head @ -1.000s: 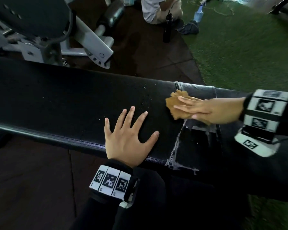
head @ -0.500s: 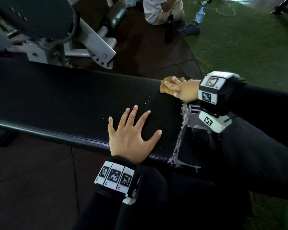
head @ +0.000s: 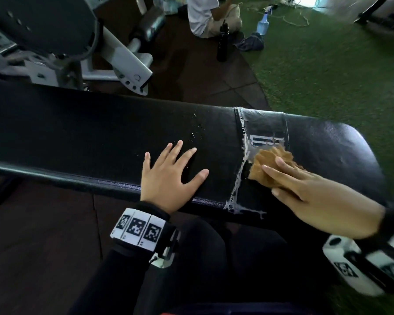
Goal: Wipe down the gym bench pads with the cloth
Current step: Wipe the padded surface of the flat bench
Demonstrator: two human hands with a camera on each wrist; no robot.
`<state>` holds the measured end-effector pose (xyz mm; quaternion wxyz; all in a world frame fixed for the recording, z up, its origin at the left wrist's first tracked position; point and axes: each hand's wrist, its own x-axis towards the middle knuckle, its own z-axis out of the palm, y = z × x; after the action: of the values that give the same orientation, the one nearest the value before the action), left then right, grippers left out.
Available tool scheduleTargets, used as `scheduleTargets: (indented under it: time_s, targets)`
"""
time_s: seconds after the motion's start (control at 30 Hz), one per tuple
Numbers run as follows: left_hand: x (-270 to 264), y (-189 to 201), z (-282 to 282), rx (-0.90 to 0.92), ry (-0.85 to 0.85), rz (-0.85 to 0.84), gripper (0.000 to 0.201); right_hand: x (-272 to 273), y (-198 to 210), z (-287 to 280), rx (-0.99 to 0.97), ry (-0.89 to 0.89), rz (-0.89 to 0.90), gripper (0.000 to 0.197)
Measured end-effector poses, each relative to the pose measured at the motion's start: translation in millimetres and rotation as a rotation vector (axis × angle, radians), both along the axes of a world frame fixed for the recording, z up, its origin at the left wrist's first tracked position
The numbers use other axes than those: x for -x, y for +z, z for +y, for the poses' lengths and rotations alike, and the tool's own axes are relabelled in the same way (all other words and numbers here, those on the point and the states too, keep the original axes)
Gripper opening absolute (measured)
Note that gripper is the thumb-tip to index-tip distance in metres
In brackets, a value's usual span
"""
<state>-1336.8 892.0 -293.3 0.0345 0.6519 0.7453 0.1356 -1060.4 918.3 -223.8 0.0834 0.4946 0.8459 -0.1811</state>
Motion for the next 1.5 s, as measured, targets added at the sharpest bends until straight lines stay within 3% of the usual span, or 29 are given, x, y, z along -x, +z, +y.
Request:
scheduleTargets:
  time_s: [0.1,0.3,0.43,0.57,0.77,0.97,1.07,1.13,1.33,1.5]
  targets:
    - [25.4,3.2,-4.2,0.013,0.043,0.032,0.074,-2.5,-9.2,-26.9,0.002,-0.130,0.092,0.057]
    - [51.8,-2.4,-6.9,0.005,0.118,0.075,0.068,43.8,-38.1,-22.1,-0.233,-0.336,0.173,0.049]
    - [50.2,-6.3,-6.9,-0.016,0.132,0.071,0.064,93.7,-45.4,-4.8,-0.258,-0.275,0.190,0.047]
    - [52.4,-7.1,-7.6,-0.023,0.128,0.070,0.057,130.7,-47.9,-27.6,-0.272,-0.063,0.222,0.045]
    - [53.1,-10.3,-9.1,-0.038,0.128,0.052,0.052,77.3,-47.0,-70.3,-0.326,0.105,0.200,0.047]
    - [52.2,-13.2,-7.3,-0.075,0.140,0.060,0.051,23.4,-42.7,-60.8,-0.319,-0.155,0.180,0.046]
    - [52.2,-13.5,-6.7,-0.075,0.145,0.065,0.052,31.3,-46.9,-37.7,-0.332,-0.330,0.201,0.048]
    - [52.2,-13.7,-6.9,-0.071,0.142,0.068,0.052,49.9,-49.4,-19.7,-0.335,-0.351,0.206,0.047]
    - [51.6,-12.1,-7.5,-0.065,0.151,0.067,0.051,118.0,-46.6,-23.8,-0.258,-0.037,0.256,0.048]
    - [53.0,-12.6,-8.5,-0.068,0.137,0.051,0.051,78.5,-43.8,-53.4,-0.209,0.170,0.290,0.049]
